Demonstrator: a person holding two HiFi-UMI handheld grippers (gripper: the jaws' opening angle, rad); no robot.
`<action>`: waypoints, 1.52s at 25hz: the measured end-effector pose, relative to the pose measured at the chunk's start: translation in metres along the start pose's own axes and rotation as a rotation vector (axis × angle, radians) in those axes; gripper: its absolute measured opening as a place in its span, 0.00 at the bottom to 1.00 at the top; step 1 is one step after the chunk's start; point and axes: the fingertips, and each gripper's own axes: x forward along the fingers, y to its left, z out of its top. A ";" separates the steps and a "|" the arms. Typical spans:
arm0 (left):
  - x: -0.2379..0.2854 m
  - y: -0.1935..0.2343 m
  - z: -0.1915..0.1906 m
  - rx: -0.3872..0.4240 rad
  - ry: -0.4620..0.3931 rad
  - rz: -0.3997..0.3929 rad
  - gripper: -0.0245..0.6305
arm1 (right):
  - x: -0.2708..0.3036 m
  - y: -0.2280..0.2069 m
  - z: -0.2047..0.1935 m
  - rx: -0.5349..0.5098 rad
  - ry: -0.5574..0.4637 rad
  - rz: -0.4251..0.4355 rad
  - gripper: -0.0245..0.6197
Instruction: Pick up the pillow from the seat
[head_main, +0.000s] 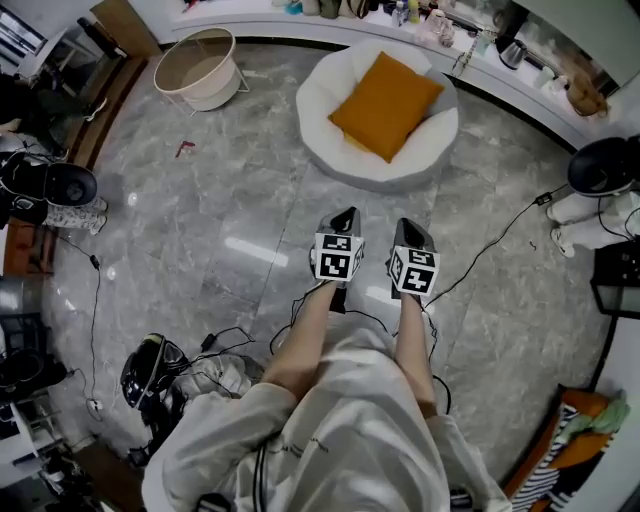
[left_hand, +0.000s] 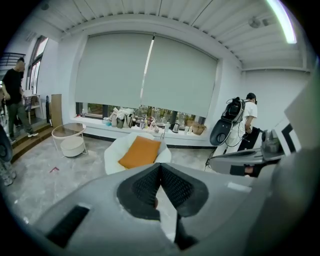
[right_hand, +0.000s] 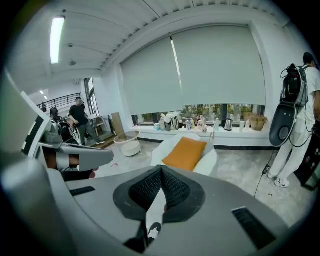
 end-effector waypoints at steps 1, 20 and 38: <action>0.006 0.001 0.006 0.002 -0.002 -0.001 0.05 | 0.005 -0.003 0.004 0.000 0.005 -0.001 0.05; 0.116 0.095 0.089 0.074 0.020 -0.063 0.05 | 0.155 -0.005 0.092 0.018 0.025 -0.031 0.05; 0.144 0.133 0.104 0.029 0.057 -0.130 0.05 | 0.193 0.004 0.107 -0.047 0.097 -0.084 0.05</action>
